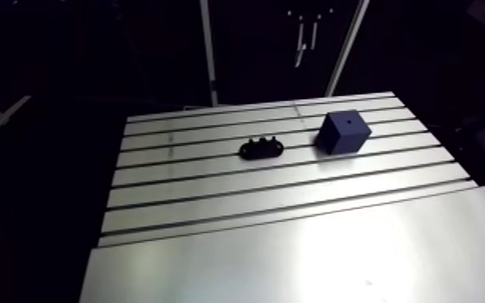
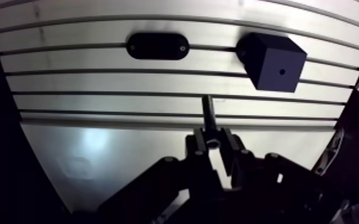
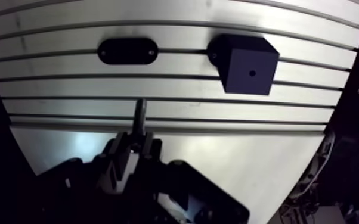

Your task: Pick up the M10 bolt and insert it into the hole until fully seated.

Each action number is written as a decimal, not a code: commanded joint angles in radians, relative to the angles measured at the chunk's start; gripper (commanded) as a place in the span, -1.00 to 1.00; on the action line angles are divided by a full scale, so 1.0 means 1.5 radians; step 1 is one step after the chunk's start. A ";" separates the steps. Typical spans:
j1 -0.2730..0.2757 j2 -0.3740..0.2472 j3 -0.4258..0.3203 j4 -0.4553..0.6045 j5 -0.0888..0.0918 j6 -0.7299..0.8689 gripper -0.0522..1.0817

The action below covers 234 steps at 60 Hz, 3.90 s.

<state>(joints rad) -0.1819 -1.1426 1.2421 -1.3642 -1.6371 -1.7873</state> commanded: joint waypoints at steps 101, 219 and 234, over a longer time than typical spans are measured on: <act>-0.118 0.126 -0.080 0.077 -0.027 -0.063 0.99; -0.142 0.157 -0.042 0.062 -0.056 -0.045 0.99; -0.141 0.161 -0.040 0.063 -0.056 -0.045 0.99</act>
<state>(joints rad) -0.3929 -0.9076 1.1802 -1.2695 -1.7203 -1.8553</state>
